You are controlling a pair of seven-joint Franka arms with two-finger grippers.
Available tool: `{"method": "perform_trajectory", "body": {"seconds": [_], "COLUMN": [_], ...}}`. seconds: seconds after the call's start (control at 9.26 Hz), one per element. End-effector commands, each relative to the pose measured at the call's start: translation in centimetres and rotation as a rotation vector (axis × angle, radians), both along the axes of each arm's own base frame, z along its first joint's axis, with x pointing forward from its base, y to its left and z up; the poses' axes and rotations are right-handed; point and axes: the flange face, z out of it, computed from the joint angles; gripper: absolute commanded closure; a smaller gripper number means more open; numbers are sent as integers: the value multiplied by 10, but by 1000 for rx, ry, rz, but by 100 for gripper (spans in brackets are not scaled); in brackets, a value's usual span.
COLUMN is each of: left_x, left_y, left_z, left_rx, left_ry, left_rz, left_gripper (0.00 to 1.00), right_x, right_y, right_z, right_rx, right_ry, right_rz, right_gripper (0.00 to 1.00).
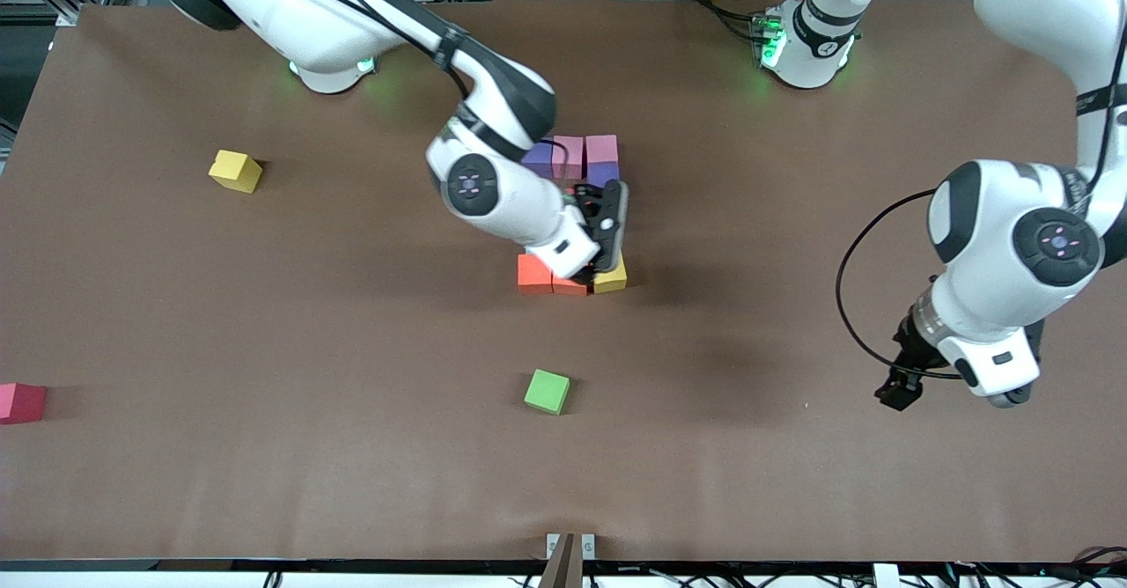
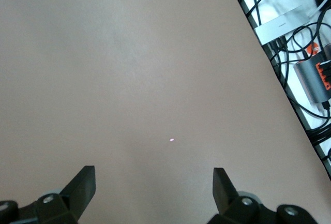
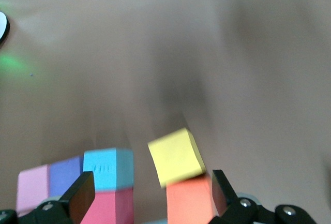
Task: Form number 2 with 11 blocks
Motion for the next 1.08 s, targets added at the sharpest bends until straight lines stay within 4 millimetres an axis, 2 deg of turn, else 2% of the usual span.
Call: {"method": "perform_trajectory", "body": {"seconds": [0.0,0.11,0.22,0.43,0.65,0.76,0.86,0.97], "left_x": [-17,-23,-32,-55,-78,-93,-107,-122], "left_y": [10,14,23,24,19,16,15,22], "left_z": [40,50,61,89,121,134,154,180], "left_rx": [49,68,77,101,102,86,74,55], "left_ry": [28,56,95,165,193,231,224,201], "left_rz": [-120,-199,-270,-439,-516,-601,-699,-795], "left_gripper": [0,0,0,0,0,0,0,0], "right_x": [20,32,40,55,57,54,60,61], "right_y": [-75,-109,-139,-205,-247,-273,-303,-329], "right_z": [29,32,44,71,97,105,115,134], "right_rx": [-125,-187,-232,-335,-535,-644,-657,-658], "right_ry": [75,111,132,149,63,101,120,118], "right_rz": [-98,-145,-198,-323,-346,-405,-481,-560], "right_gripper": [0,0,0,0,0,0,0,0]}}
